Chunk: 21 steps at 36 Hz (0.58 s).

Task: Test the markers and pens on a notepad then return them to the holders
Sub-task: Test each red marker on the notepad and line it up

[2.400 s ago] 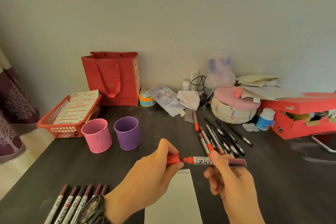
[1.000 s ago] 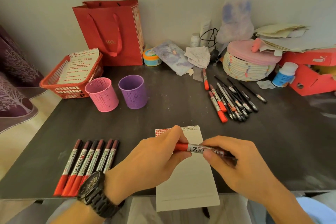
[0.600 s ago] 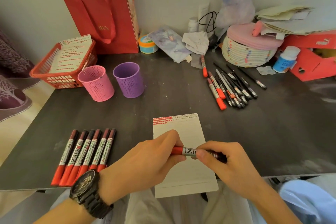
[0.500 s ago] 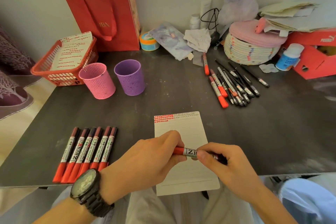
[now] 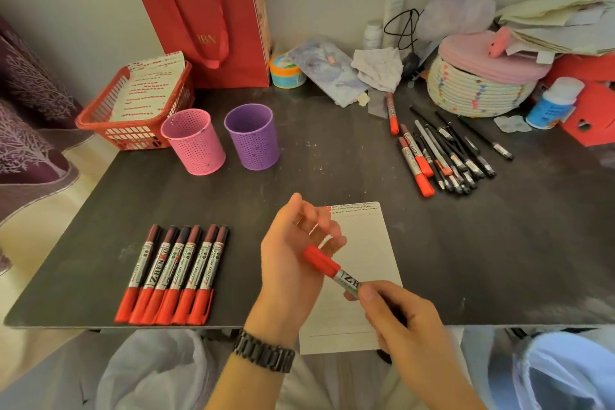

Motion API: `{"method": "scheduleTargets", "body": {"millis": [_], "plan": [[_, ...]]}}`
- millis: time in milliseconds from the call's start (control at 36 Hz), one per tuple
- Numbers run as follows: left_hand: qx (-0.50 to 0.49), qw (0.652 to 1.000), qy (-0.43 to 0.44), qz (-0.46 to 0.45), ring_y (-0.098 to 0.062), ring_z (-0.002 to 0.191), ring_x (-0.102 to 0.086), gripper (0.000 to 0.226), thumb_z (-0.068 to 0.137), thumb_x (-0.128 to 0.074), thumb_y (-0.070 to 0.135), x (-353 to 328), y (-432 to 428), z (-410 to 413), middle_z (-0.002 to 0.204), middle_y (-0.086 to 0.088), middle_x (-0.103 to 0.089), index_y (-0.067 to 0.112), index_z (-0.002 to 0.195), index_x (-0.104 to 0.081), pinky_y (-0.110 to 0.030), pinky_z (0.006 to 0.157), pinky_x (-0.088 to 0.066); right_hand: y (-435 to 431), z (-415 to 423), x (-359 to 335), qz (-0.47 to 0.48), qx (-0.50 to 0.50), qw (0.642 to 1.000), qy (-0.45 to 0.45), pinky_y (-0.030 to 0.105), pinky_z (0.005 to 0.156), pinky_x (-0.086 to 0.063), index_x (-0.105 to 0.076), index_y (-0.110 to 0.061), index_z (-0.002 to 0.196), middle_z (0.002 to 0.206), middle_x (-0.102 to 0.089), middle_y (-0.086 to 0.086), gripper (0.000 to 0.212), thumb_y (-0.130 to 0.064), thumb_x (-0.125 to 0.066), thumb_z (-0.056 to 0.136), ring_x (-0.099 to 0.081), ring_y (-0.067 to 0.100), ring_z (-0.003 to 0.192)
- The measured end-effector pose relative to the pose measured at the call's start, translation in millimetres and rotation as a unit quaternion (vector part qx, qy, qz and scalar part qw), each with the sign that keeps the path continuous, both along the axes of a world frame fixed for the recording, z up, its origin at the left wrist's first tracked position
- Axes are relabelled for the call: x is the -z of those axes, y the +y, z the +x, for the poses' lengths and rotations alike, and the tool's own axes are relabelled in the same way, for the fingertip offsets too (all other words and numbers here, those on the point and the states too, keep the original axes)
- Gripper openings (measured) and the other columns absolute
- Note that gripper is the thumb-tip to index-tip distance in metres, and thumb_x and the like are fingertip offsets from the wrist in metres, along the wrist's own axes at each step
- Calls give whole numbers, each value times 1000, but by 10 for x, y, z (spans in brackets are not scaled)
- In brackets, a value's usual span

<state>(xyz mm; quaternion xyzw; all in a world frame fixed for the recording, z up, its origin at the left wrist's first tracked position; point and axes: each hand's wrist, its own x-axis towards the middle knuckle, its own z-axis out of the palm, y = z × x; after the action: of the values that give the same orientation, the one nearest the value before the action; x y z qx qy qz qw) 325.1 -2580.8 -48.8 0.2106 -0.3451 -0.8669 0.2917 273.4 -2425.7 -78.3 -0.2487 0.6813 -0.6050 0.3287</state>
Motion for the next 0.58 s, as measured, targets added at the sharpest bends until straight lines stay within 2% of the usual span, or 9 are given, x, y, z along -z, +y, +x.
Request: {"method": "scheduleTargets", "body": {"millis": [83,139,333,444,528,583], "plan": [[-8,995,29,98,-11,40,-23,51,94,-53,35,7,56,-63,46,6,-26,21,50,-30,-24,39,-26,-22,74,-14,10,7,1000,10,25,52,-29,-77,-41,92,53,-42,-9,34,-62,-53,79,-33,6,49],[-5,990,50,129,-9,36,-16,55,94,-51,35,-7,83,-79,42,8,-19,23,47,-26,-23,34,-18,-19,96,-29,14,20,1000,14,25,51,-30,-76,-43,91,51,-42,-12,32,-63,-53,78,-33,5,48],[31,982,81,170,-8,33,-10,58,95,-46,32,-26,176,-87,37,9,-18,24,44,-22,-17,31,-16,5,193,-89,24,76,997,23,21,50,-30,-76,-44,86,50,-47,-11,36,-68,-53,73,-37,5,47],[39,985,85,143,-7,34,-10,59,97,-45,35,-62,173,-82,37,9,-20,24,43,-24,-18,31,-16,-23,221,-158,5,84,996,-42,23,51,-28,-79,-34,81,48,-45,-11,38,-63,-57,72,-34,4,45],[58,986,98,121,-7,34,-10,58,97,-44,36,-112,150,-95,37,10,-21,24,45,-23,-19,32,-14,-49,218,-209,-17,87,987,-134,22,42,-24,-79,-20,78,48,-33,-9,42,-58,-63,70,-25,7,43],[70,987,107,97,-7,34,-12,57,97,-45,36,-140,121,-96,38,10,-20,24,46,-23,-20,32,-16,-58,207,-241,-31,75,982,-173,21,40,-22,-79,-16,79,49,-30,-7,44,-57,-66,69,-22,8,42]]}}
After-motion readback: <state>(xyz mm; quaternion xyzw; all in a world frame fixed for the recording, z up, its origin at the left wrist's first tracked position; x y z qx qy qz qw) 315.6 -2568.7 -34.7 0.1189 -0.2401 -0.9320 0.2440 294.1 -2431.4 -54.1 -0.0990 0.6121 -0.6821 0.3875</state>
